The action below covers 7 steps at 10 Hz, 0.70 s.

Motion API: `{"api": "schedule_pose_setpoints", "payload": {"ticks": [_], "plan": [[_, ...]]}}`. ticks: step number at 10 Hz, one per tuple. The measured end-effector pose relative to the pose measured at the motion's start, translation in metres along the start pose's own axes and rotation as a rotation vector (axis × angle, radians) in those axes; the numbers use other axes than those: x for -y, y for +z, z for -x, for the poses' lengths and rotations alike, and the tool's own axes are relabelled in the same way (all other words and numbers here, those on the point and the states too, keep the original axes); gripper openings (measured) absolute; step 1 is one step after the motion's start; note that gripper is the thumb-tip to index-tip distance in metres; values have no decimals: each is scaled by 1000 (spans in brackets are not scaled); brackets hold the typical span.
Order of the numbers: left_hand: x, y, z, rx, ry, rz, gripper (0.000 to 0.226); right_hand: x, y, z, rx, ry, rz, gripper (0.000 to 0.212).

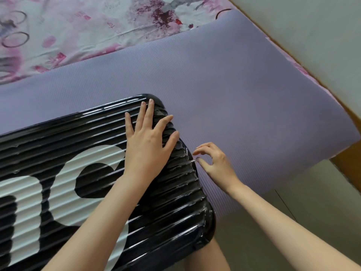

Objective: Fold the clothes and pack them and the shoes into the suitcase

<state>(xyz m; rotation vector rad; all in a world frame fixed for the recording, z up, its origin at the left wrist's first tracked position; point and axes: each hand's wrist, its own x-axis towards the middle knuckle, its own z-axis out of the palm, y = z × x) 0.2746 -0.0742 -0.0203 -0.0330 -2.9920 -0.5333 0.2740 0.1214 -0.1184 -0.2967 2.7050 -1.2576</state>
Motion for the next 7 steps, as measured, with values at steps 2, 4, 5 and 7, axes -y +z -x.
{"api": "schedule_pose_setpoints", "payload": {"ticks": [2,4,5,7], "plan": [[10,-6,25,-48,95,184,42,46,-10,2,-137,-23,-200,20],[35,-24,102,-53,133,102,49,107,-31,34,-172,-133,-383,18],[52,-40,157,-32,91,152,48,127,-25,77,-45,-253,-311,20],[93,-93,274,-139,-142,407,31,172,0,152,73,-447,-71,28]]}}
